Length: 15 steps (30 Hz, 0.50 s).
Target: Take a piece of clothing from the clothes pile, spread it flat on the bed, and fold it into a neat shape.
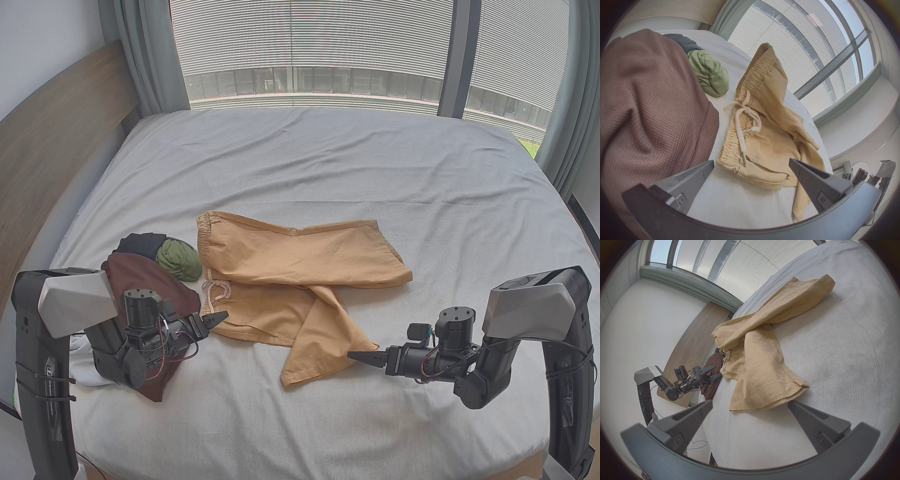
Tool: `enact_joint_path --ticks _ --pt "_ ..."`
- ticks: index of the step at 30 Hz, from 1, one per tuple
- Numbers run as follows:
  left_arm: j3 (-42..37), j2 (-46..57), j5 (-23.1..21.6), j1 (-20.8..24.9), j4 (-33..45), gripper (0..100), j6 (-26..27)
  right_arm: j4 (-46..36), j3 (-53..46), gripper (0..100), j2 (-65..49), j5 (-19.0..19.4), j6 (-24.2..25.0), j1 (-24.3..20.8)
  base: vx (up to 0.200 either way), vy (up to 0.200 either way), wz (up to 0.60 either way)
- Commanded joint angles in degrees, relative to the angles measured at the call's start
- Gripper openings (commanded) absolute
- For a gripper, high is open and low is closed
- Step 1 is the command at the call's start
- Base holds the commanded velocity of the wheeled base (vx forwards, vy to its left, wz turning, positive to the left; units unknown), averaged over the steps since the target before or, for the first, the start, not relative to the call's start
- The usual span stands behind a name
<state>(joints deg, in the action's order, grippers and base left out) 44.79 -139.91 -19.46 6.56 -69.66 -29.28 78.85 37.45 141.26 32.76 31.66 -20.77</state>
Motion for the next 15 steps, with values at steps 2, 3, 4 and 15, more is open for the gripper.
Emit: enact_joint_path --ticks 2,3,4,15 --pt "2.1 -1.8 1.3 0.1 -0.1 100 -0.6 0.2 0.2 100 0.5 0.0 -0.1 0.0 0.000 0.000 0.00" --pt "2.3 -1.8 1.4 0.1 -0.1 100 -1.0 0.3 0.1 100 0.5 0.0 -0.1 0.0 0.000 0.000 0.00" --pt "2.7 -1.9 1.7 0.1 -0.1 100 -1.4 0.7 0.1 100 0.5 0.0 -0.1 0.0 0.000 0.000 0.00" --pt "4.0 -3.6 1.9 -0.5 -0.7 0 -2.2 1.9 0.0 100 0.9 0.0 -0.1 -0.1 0.000 0.000 0.00"
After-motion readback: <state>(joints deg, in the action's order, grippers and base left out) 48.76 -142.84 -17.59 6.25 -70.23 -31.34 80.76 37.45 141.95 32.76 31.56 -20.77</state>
